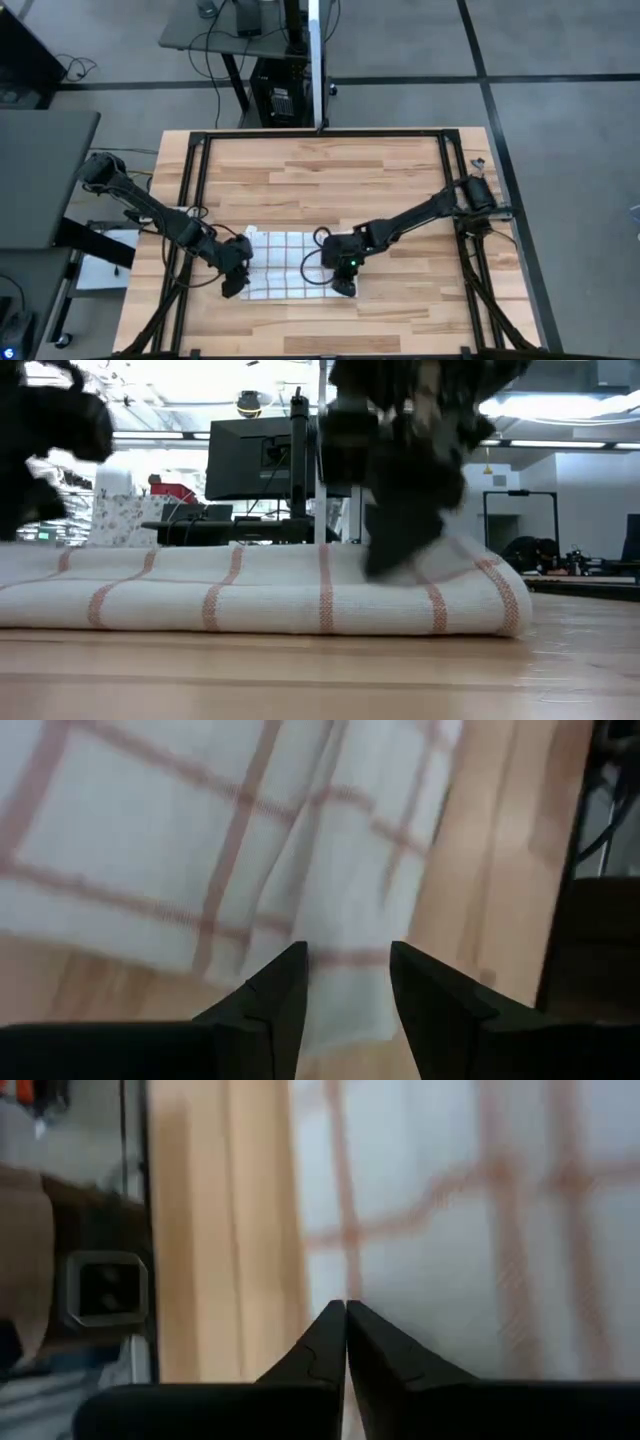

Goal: Roll towel
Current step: Roll the white stripe kitchen towel

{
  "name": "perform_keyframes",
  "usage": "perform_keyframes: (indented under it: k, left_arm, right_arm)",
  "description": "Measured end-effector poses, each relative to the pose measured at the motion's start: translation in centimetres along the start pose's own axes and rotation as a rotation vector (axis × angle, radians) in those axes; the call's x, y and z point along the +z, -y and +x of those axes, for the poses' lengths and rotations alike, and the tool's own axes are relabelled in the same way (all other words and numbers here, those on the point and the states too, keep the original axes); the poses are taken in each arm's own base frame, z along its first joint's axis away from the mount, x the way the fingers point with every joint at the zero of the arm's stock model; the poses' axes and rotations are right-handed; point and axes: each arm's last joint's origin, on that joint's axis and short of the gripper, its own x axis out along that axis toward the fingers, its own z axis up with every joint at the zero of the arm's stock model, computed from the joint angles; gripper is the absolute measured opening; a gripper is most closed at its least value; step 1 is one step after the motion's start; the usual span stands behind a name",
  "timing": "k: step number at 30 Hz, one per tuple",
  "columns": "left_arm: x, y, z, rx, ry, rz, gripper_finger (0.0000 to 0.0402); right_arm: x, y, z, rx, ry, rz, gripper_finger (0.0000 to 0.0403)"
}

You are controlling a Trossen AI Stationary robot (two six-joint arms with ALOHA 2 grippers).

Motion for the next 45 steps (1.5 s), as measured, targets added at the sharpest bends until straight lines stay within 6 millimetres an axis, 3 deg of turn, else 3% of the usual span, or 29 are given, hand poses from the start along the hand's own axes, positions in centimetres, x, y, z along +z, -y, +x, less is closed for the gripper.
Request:
perform_keyframes:
  k: [8, 14, 24, 29, 34, 38, 45]
  left_arm:
    - [-0.1, -1.7, 0.2, 0.161, 0.062, 0.009, 0.0126]
    - [0.7, -2.4, 0.1, 0.231, 0.126, -0.030, 0.0126]
    - [3.6, 2.3, -3.3, 0.088, 0.227, 0.064, 0.0126]
    - [3.1, 2.7, -2.8, 0.076, 0.199, 0.101, 0.0126]
    - [3.1, 2.0, -2.3, 0.119, 0.180, 0.105, 0.0126]
    - [3.6, 1.3, -2.4, 0.159, 0.183, 0.100, 0.0126]
    - [3.6, 2.9, -2.4, -0.083, 0.111, 0.085, 0.0127]
  right_arm:
    - [-2.1, 1.2, 1.0, -0.047, -0.117, 0.072, 0.0001]
    - [-2.0, 1.0, 0.3, -0.055, -0.087, 0.101, 0.0000]
    - [-0.2, -1.1, -3.9, -0.020, 0.074, 0.073, 0.0000]
    - [0.4, -1.9, -4.9, -0.098, 0.207, 0.021, 0.0000]
    - [1.5, -3.1, -4.4, -0.129, 0.421, -0.039, 0.0000]
    - [1.8, -3.3, -3.2, -0.094, 0.481, -0.043, 0.0000]
    - [1.1, -3.6, -1.1, -0.159, 0.475, -0.009, 0.0000]
